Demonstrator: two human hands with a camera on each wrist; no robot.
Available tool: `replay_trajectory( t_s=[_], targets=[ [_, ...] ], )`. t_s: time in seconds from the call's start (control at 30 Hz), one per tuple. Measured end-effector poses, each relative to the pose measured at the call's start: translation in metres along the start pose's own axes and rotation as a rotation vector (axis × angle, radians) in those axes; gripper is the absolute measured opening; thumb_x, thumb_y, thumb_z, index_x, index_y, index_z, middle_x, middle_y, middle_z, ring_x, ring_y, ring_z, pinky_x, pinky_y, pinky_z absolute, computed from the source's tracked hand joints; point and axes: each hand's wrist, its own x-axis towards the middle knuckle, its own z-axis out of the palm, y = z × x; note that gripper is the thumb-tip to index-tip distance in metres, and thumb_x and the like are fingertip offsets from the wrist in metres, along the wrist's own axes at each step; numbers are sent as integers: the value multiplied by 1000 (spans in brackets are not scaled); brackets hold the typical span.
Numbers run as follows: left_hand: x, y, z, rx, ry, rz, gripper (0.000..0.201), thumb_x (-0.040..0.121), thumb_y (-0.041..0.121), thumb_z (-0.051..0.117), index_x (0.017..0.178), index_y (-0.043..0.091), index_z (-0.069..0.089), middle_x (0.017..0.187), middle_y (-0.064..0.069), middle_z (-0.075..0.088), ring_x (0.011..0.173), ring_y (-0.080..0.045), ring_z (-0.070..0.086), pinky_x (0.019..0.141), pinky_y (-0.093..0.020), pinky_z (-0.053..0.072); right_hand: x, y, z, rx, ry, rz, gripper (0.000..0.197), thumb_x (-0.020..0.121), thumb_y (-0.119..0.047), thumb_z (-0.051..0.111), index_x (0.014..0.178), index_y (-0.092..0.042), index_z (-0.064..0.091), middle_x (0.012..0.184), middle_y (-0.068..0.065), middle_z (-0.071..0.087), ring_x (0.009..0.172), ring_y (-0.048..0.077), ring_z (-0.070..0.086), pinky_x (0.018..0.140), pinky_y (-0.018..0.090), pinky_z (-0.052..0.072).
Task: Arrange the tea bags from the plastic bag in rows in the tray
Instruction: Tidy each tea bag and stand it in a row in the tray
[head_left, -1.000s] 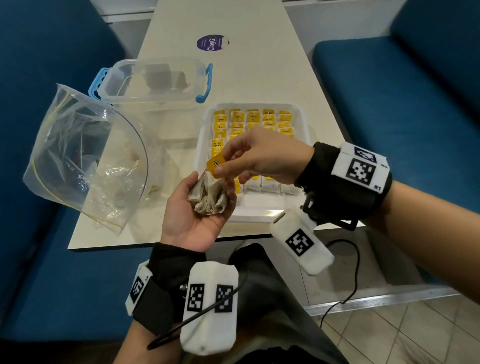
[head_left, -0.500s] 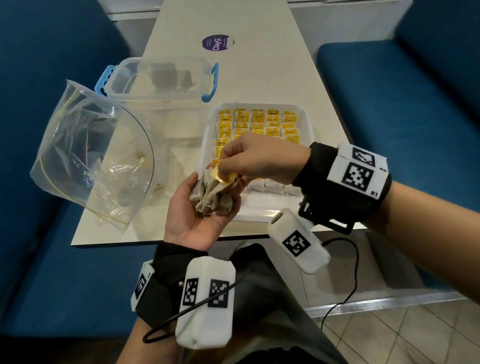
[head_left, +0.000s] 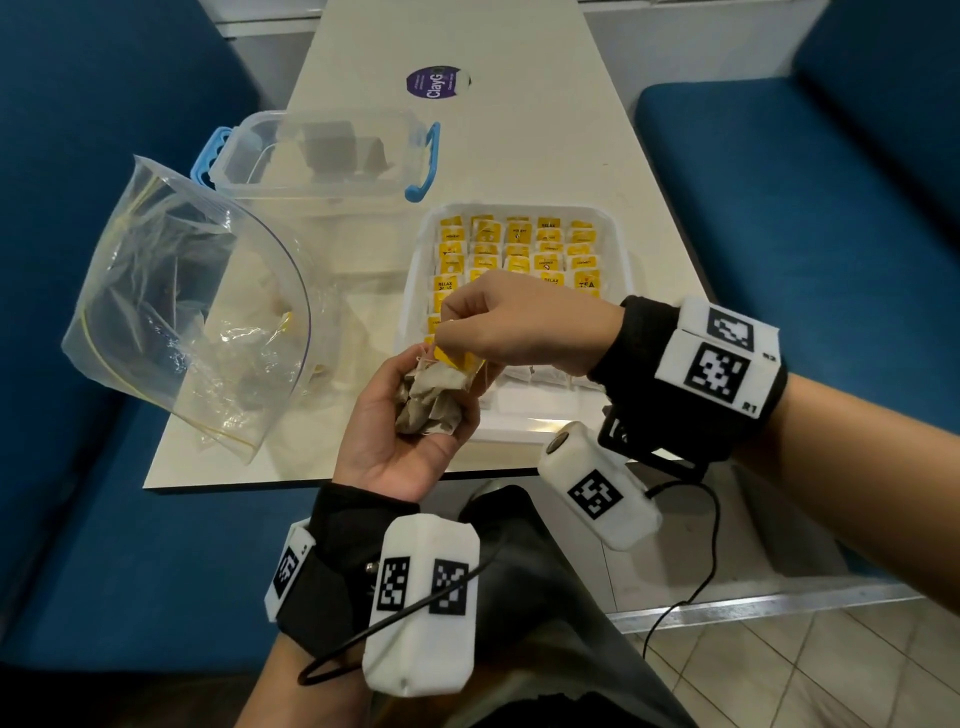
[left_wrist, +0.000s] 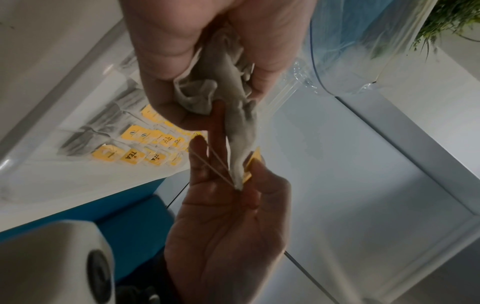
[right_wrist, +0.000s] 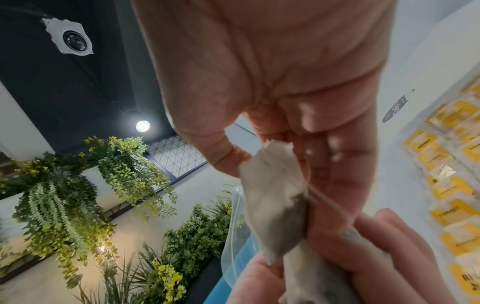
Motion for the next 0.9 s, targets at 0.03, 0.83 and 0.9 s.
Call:
replay_trajectory(
  t_s=[0.03, 0.83, 0.9],
  targets=[
    [1, 0, -1, -28, 6, -7, 21, 88, 20, 54, 105, 7, 56, 112, -13, 57, 85, -18, 59, 55, -23, 53, -1, 0, 0, -3, 1, -5, 24, 86, -11, 53, 63, -10, 51, 64, 5, 55, 56, 15, 54, 60, 24, 52],
    [0, 1, -8, -111, 87, 65, 13, 63, 11, 66, 75, 8, 62, 89, -15, 59, 72, -22, 60, 53, -24, 53, 2, 2, -37, -497, 232, -76, 19, 76, -14, 72, 93, -9, 66, 76, -2, 57, 76, 13, 52, 58, 16, 39],
    [0, 3, -12, -108, 83, 76, 18, 61, 10, 71, 77, 9, 62, 89, -16, 59, 73, -23, 61, 54, -25, 54, 7, 8, -38, -538, 194, -68, 14, 81, -12, 63, 95, -12, 63, 82, -3, 55, 80, 14, 50, 60, 18, 38]
  ],
)
